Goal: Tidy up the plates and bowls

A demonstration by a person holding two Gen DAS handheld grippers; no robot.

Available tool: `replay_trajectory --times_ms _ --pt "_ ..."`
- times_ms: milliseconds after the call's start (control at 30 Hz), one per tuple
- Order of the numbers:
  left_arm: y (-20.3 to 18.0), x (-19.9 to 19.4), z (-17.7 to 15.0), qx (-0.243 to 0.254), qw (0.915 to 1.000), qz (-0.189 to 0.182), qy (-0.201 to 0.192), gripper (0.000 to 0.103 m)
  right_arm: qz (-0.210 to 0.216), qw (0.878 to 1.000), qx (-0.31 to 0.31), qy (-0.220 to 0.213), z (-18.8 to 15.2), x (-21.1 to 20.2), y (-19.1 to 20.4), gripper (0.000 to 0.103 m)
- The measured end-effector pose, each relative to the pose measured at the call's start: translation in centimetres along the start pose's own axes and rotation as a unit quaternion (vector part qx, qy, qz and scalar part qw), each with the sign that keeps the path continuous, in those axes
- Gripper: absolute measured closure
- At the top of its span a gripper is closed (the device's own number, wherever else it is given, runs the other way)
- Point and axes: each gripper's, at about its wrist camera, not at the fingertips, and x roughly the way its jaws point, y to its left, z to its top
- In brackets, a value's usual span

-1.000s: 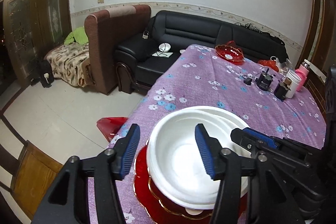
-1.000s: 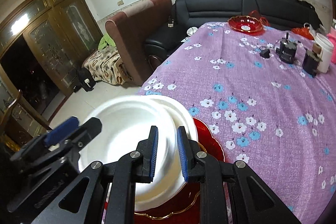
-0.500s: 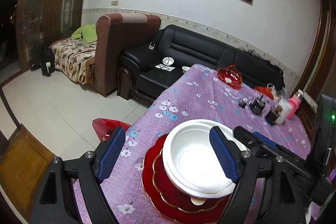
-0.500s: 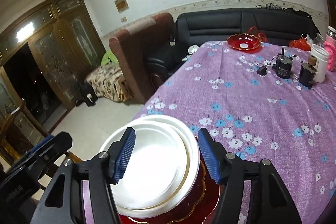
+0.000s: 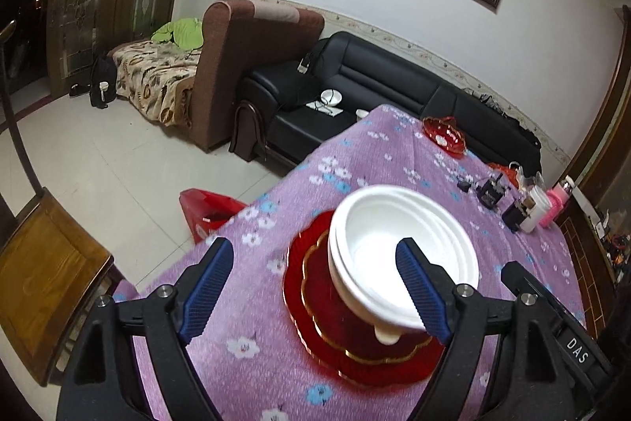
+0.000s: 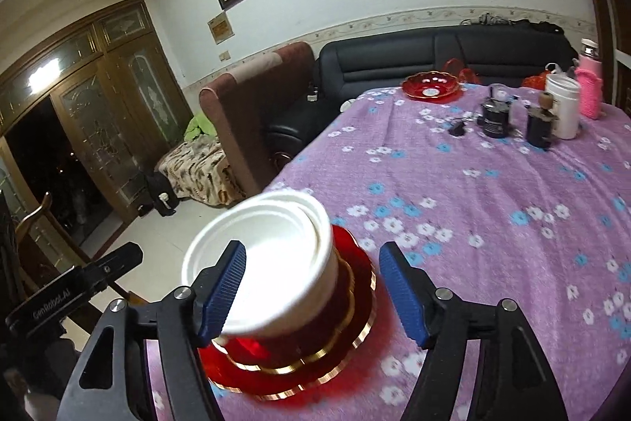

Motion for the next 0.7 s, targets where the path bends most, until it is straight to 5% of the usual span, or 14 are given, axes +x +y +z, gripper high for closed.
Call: replay_trajectory --times_ms 700 --pt "-6.4 -2.1 -6.7 0.099 0.9918 0.072 -0.037 0.018 -0.05 0.999 -0.01 0.019 -5.7 -2.0 -2.4 0.024"
